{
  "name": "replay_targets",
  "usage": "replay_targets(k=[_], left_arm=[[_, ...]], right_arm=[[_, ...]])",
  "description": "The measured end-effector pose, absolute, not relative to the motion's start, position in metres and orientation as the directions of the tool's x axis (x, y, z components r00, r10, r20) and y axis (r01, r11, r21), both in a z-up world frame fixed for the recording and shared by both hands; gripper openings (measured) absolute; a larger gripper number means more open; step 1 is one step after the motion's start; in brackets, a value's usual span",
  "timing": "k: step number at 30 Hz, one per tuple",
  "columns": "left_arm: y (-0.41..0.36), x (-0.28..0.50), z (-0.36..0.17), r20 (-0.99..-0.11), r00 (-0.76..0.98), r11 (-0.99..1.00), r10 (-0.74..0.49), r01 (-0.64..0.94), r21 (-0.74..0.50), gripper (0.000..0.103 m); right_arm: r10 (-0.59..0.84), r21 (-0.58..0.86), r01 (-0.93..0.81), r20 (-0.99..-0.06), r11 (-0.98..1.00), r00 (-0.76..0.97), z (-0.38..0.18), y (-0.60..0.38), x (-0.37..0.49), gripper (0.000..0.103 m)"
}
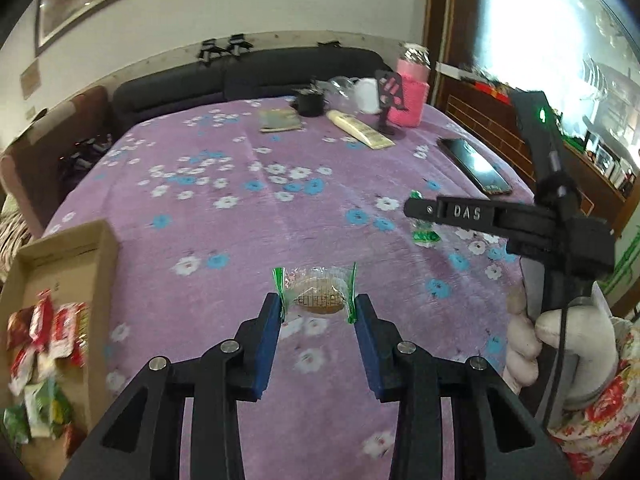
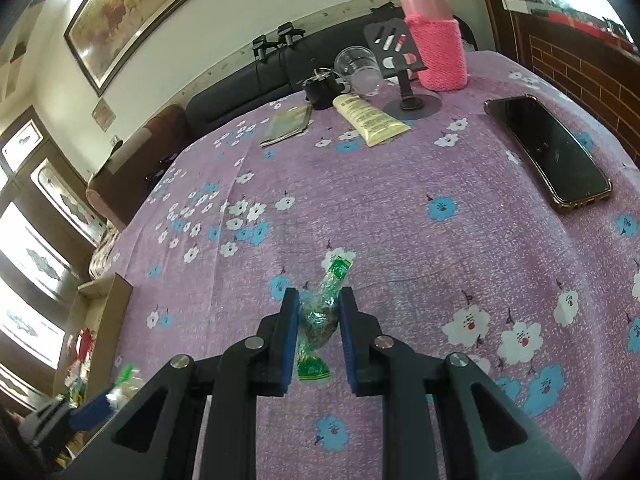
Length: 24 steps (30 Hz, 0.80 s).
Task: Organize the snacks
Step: 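Carry both green-wrapped snacks over the cardboard tray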
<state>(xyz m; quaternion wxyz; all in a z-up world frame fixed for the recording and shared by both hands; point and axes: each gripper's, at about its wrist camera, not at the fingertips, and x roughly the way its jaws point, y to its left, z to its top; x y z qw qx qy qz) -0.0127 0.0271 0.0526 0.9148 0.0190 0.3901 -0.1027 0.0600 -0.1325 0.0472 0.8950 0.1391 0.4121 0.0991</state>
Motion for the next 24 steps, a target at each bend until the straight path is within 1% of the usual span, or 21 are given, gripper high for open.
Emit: replay_targets(k=[5, 12, 24], left_arm=[[0.059, -0.029, 0.063, -0.693, 0.707, 0.989, -0.139, 0.140, -0.055, 0.039], [0.108, -0.052, 0.072, -0.655, 0.748, 0.994, -0.108, 0.058, -0.098, 0.039], [0.162, -0.085, 0.082, -0.604, 0.791, 0.986, -0.095, -0.009, -0.167, 0.039]], right_arm=[[0.255, 0.270, -0.081, -0.713, 0.960, 0.653, 0.051, -0.117, 0.046, 0.019], [0.275, 0.262, -0.116, -0.726, 0.958, 0.630, 0.052, -0.095, 0.012, 0.019], [0.311, 0.210, -0.233, -0.727, 0.950, 0.612, 0.073, -0.028, -0.026, 0.019]])
